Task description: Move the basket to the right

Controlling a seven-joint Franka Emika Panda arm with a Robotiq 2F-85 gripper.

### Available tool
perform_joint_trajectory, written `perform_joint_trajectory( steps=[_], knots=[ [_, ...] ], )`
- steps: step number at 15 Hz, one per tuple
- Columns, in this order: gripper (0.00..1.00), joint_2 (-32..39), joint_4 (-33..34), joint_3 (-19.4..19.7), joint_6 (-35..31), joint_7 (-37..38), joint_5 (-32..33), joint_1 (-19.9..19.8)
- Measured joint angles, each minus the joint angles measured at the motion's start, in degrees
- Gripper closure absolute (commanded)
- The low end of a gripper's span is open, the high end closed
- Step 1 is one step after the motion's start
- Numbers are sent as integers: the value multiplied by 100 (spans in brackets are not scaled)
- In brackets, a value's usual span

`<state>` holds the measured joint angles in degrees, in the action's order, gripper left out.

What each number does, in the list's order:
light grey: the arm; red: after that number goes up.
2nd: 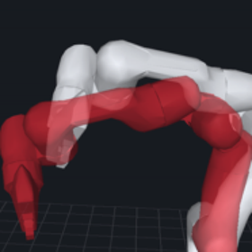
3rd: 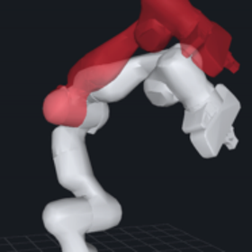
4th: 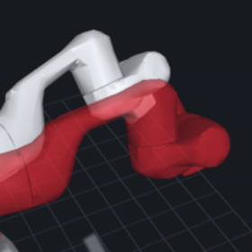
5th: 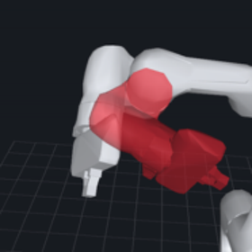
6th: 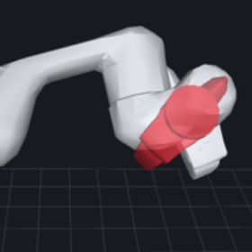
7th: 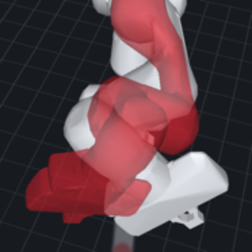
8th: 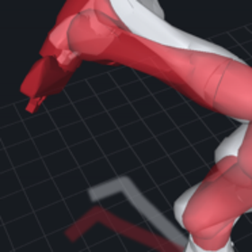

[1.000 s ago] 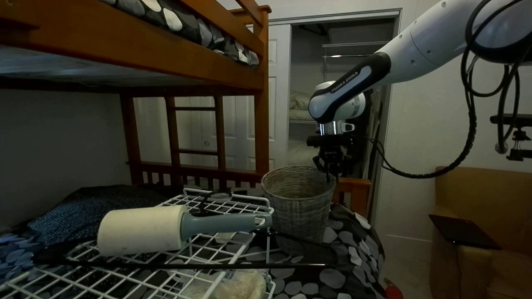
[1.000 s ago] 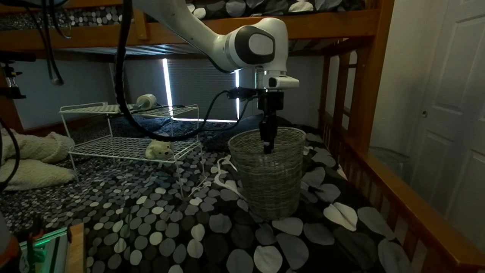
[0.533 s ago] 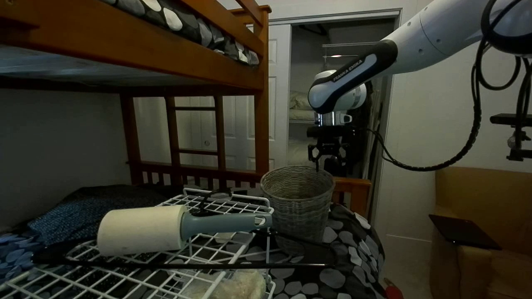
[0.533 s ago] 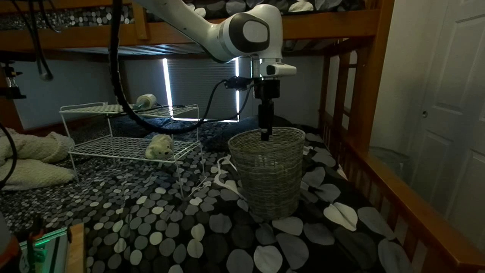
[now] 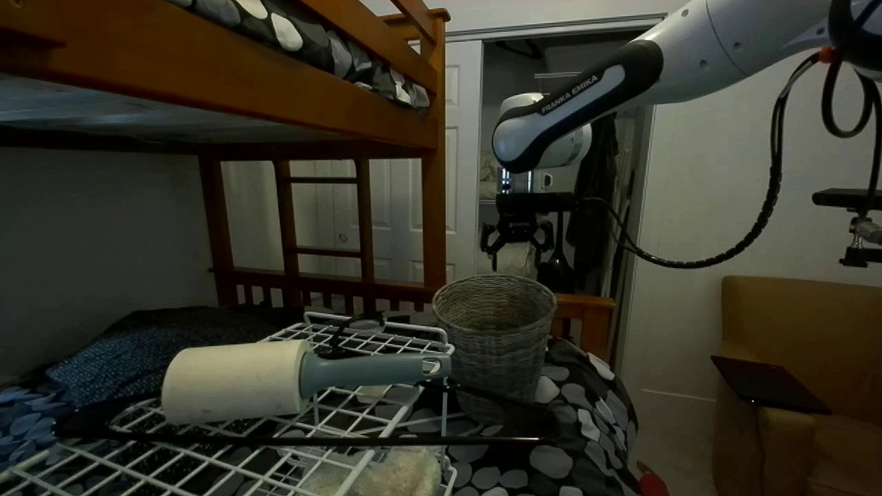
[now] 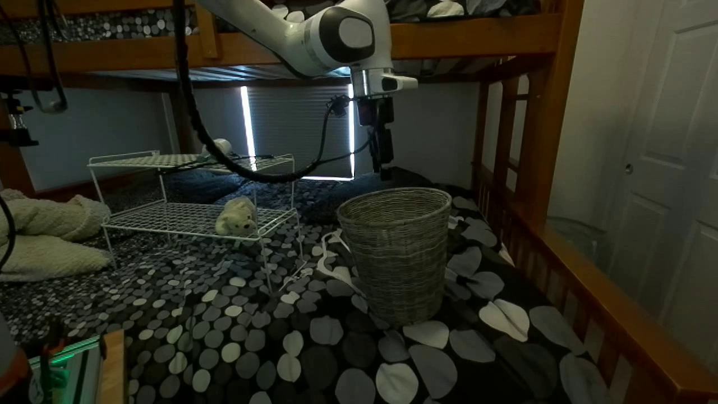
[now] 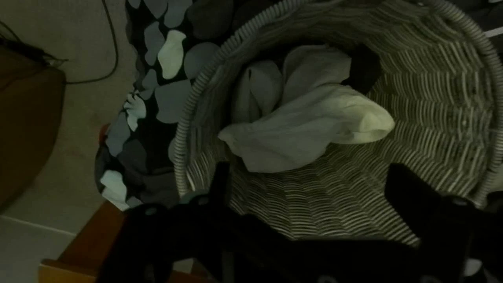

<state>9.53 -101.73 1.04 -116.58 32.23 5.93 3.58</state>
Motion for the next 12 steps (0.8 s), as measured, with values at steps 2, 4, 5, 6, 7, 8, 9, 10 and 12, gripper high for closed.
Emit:
perform_joint_trajectory(
  steps=[2, 4, 5, 6, 7, 8, 9, 10, 12],
  knots=[
    [0, -12, 7, -71, -245, -248, 123, 60],
    [0, -10, 9, -97, -395, -337, 191, 91],
    [0, -8, 11, -97, -395, -337, 190, 94],
    [0, -7, 11, -96, -395, -337, 190, 93],
    [0, -6, 12, -93, -395, -337, 190, 93],
    [0, -5, 12, -92, -395, -337, 190, 93],
    [0, -5, 12, -93, -395, -337, 190, 93],
    [0, -5, 12, -93, -395, -337, 190, 93],
    [0, -4, 12, -92, -395, -337, 190, 93]
  ],
)
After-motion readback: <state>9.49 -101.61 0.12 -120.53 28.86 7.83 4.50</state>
